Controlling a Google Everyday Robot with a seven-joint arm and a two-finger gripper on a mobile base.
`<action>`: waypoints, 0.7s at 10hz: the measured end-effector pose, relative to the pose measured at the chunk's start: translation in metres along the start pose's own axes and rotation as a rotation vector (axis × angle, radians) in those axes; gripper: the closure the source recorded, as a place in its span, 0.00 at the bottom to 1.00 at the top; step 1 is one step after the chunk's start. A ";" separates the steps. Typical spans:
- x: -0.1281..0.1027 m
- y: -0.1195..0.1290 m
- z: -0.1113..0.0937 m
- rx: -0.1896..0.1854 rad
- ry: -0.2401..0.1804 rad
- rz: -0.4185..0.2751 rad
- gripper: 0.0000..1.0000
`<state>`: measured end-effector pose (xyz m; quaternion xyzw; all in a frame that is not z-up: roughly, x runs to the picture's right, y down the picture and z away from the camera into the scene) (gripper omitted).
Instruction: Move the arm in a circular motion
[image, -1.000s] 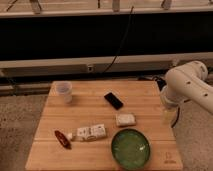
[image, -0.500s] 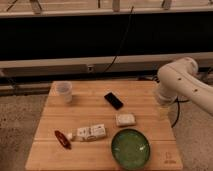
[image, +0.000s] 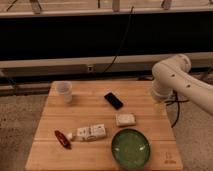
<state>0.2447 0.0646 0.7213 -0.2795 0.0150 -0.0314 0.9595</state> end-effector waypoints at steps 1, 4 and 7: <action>-0.003 -0.007 0.000 0.003 0.001 -0.011 0.20; -0.003 -0.010 0.001 0.003 0.009 -0.026 0.20; -0.029 -0.015 0.000 0.014 0.008 -0.055 0.20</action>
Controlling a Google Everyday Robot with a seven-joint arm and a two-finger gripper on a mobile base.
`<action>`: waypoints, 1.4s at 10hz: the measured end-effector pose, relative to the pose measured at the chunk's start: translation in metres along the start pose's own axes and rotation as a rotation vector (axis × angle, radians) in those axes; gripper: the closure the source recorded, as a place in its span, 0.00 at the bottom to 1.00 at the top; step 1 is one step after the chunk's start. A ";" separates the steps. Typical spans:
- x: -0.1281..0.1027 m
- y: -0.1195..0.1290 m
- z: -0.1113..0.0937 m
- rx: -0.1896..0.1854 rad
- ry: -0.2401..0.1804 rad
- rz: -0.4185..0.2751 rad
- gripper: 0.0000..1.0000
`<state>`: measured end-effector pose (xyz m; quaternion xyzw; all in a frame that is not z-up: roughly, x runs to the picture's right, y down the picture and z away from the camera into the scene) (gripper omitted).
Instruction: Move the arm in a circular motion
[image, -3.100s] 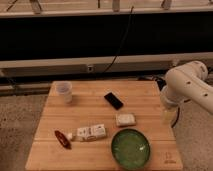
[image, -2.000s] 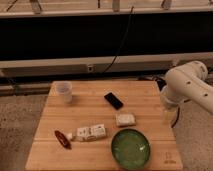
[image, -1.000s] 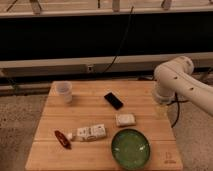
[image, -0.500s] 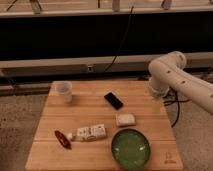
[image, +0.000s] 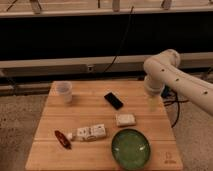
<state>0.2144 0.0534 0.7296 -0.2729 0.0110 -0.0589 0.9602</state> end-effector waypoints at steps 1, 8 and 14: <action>-0.005 -0.001 0.000 0.002 0.000 -0.006 0.20; -0.034 0.006 0.001 0.015 0.010 -0.065 0.20; -0.056 0.011 0.003 0.016 0.009 -0.112 0.20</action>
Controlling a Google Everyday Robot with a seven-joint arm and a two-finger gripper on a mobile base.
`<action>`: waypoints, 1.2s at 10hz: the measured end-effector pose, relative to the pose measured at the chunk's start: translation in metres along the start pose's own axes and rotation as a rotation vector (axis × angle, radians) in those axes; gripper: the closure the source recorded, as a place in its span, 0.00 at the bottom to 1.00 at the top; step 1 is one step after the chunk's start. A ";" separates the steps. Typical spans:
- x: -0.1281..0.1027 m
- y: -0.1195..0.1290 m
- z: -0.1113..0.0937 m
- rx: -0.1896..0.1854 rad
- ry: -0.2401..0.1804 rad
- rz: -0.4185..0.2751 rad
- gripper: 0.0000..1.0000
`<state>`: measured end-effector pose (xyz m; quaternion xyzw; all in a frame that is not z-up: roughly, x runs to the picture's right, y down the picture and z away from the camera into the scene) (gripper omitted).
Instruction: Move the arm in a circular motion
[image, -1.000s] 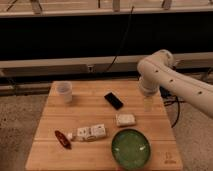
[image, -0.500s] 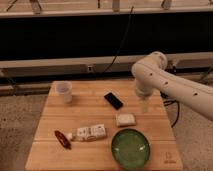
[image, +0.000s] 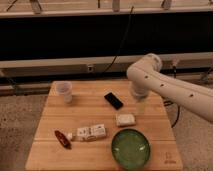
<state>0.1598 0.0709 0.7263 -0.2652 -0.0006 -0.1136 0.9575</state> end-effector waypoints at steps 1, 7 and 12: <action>-0.003 0.001 0.000 -0.002 -0.001 -0.004 0.20; -0.028 0.008 0.003 -0.018 -0.001 -0.045 0.20; -0.052 0.001 0.007 -0.035 0.010 -0.094 0.20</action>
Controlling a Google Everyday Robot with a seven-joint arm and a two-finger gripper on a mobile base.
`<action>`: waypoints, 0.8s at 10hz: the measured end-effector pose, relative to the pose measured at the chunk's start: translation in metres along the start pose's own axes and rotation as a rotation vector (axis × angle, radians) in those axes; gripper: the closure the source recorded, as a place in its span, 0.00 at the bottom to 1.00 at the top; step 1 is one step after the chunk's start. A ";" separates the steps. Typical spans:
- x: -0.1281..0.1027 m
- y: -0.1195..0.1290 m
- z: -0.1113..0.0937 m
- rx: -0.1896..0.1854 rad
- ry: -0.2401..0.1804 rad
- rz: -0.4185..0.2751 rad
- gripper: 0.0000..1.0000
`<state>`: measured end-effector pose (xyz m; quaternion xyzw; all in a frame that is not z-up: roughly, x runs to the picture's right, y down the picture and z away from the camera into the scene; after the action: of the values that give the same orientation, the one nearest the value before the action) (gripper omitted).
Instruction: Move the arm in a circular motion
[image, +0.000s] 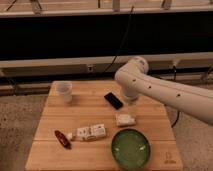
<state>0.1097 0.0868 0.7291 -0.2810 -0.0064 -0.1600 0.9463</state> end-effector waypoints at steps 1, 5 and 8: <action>0.000 -0.003 0.001 -0.002 -0.001 -0.004 0.20; -0.001 -0.013 0.007 -0.014 -0.010 -0.009 0.20; -0.012 -0.030 0.011 -0.021 -0.014 -0.035 0.20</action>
<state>0.0899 0.0721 0.7530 -0.2917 -0.0161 -0.1747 0.9403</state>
